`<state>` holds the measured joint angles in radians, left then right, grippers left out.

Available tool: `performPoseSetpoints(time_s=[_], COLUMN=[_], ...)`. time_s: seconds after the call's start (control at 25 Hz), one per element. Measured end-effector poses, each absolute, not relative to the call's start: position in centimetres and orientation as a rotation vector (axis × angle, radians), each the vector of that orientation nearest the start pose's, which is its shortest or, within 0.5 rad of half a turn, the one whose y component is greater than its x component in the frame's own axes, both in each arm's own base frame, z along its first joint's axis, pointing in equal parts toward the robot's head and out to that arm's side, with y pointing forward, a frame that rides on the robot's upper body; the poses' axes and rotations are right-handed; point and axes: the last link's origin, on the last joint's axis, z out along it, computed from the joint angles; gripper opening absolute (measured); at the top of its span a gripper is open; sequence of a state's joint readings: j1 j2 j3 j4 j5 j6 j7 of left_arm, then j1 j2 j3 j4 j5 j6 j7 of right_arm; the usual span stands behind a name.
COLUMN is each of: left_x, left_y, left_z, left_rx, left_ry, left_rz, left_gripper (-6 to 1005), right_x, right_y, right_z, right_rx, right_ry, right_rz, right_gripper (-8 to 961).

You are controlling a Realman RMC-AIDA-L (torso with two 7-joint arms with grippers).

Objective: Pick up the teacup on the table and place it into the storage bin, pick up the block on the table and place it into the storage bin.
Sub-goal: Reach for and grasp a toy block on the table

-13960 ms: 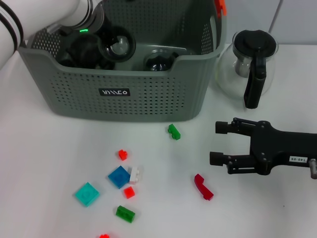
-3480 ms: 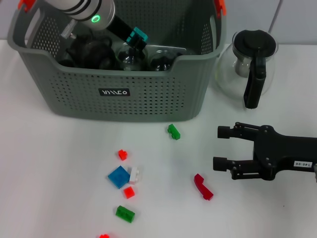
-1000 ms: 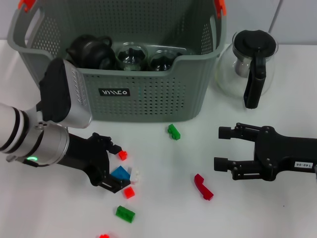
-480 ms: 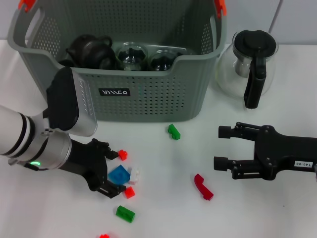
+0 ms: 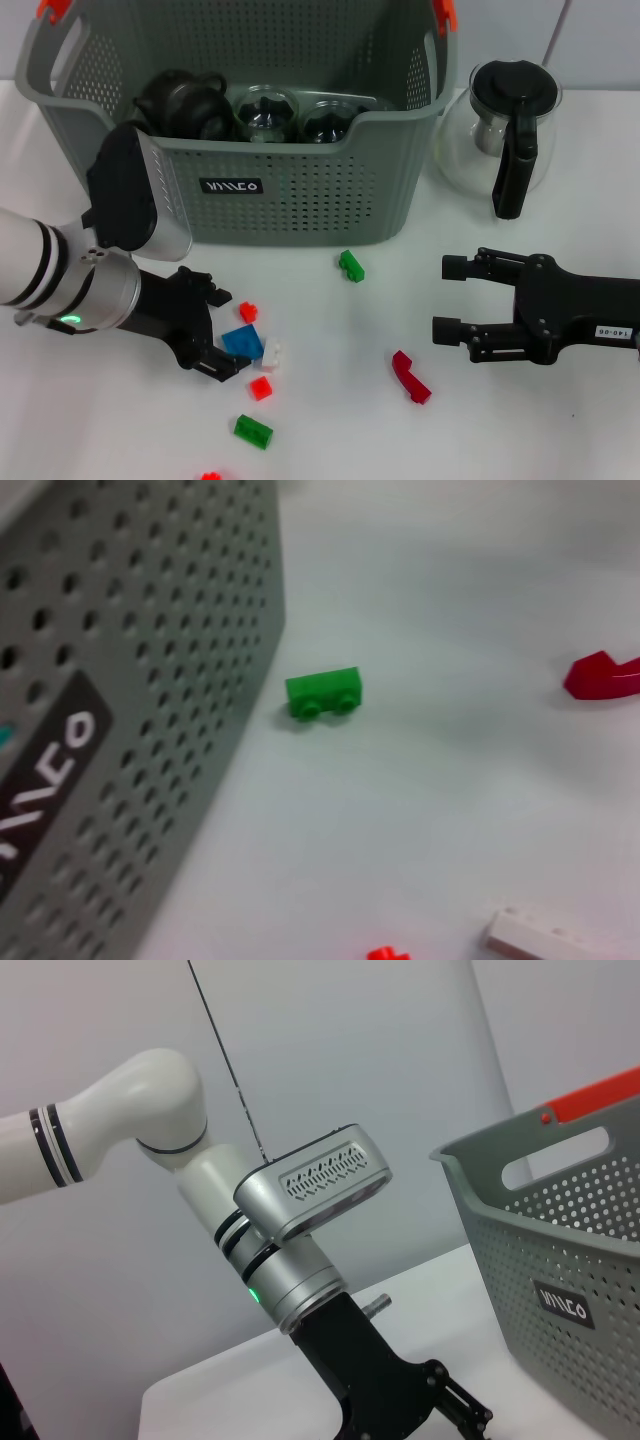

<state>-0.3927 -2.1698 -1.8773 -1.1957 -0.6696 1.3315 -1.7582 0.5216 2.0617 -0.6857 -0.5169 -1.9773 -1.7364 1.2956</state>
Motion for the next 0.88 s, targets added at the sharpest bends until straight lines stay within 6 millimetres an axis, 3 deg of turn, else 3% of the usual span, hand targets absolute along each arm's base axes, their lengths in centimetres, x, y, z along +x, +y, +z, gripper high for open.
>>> performPoseSetpoints(time_s=[0.88], left_x=[-24.89], left_y=[32.13], left_z=[-3.84], left_rx=[-2.852], left_ry=[-0.327], left_rz=[0.366], left_gripper=[827], right_x=[25.77], right_y=[29.48], right_z=[-1.29], right_rx=[-2.860], right_ry=[0.631], right_rz=[0.925], right_gripper=[940])
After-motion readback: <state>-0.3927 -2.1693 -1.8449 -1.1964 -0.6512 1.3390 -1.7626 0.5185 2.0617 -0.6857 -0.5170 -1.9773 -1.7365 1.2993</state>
